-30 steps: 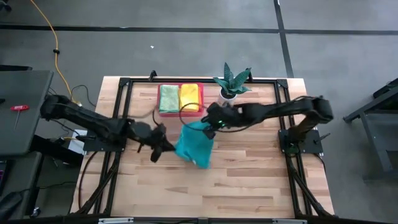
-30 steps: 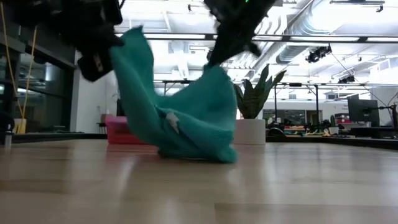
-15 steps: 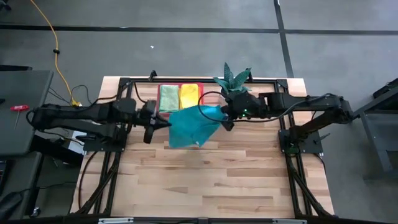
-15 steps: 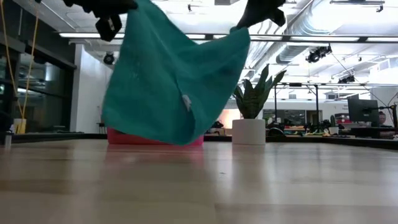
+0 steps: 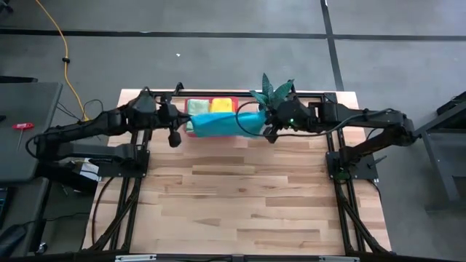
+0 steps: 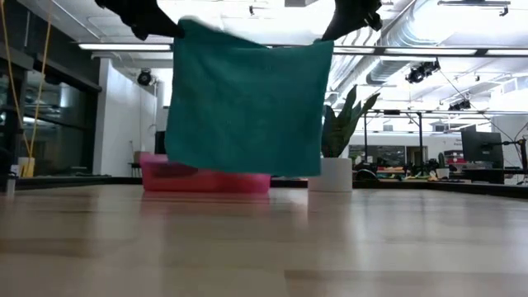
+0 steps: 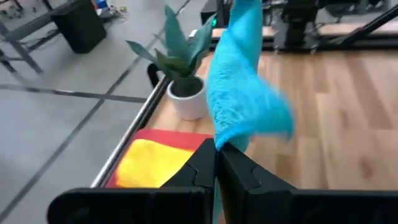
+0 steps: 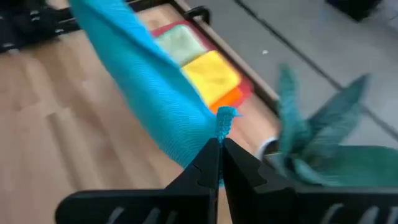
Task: Fold microfiber towels
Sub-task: Fold the blue microfiber towel
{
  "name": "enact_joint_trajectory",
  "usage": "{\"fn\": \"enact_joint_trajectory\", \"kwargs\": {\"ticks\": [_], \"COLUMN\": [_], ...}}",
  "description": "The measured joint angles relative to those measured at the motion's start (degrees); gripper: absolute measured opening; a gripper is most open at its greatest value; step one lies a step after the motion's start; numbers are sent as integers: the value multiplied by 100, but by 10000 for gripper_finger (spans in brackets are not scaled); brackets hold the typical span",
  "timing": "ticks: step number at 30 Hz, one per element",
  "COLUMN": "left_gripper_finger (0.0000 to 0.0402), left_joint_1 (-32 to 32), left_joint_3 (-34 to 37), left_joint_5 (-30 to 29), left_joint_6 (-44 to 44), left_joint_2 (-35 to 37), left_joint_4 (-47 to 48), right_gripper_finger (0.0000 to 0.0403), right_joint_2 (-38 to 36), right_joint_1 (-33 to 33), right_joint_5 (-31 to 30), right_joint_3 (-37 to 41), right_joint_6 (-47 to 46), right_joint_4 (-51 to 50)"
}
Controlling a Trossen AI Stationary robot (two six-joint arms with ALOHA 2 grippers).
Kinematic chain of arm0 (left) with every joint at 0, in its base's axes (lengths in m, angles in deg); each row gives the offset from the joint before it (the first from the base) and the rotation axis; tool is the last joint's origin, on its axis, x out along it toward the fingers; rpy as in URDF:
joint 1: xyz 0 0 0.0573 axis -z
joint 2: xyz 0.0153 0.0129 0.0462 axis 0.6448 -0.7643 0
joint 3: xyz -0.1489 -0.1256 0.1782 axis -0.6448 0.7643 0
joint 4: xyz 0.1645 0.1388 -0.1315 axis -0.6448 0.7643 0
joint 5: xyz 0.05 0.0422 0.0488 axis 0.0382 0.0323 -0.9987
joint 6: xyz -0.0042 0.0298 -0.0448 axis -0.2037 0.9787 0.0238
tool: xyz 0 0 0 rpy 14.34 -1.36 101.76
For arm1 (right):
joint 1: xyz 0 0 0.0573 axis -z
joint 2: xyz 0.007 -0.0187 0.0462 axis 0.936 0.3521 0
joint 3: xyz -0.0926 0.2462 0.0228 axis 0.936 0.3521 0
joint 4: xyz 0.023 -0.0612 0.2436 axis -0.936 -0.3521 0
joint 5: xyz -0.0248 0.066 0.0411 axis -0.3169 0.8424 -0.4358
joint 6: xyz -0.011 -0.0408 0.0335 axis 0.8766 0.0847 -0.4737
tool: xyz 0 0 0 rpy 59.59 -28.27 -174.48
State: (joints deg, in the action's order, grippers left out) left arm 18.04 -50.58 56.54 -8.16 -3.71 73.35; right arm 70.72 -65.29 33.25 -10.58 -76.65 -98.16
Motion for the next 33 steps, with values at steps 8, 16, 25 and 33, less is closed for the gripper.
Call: {"fn": "enact_joint_trajectory", "kwargs": {"ticks": [8,16,25,33], "left_gripper_finger": [0,0,0,0], "left_joint_1": [-168,300,1619,2832], "left_joint_3": [4,569,1784,2551], "left_joint_5": [-17,-11,-188,-319], "left_joint_6": [-202,-1033,-2728,-4206], "left_joint_2": [-157,-207,-209,-241], "left_joint_4": [643,656,-764,-1338], "right_gripper_finger": [0,0,0,0], "right_joint_2": [-78,54,91,95], "right_joint_1": [-27,-627,-1396,-1989], "right_joint_5": [127,97,107,372], "right_joint_3": [0,4,1023,2143], "right_joint_6": [-130,-786,-1931,-2645], "right_joint_4": [-67,-628,-192,1206]}}
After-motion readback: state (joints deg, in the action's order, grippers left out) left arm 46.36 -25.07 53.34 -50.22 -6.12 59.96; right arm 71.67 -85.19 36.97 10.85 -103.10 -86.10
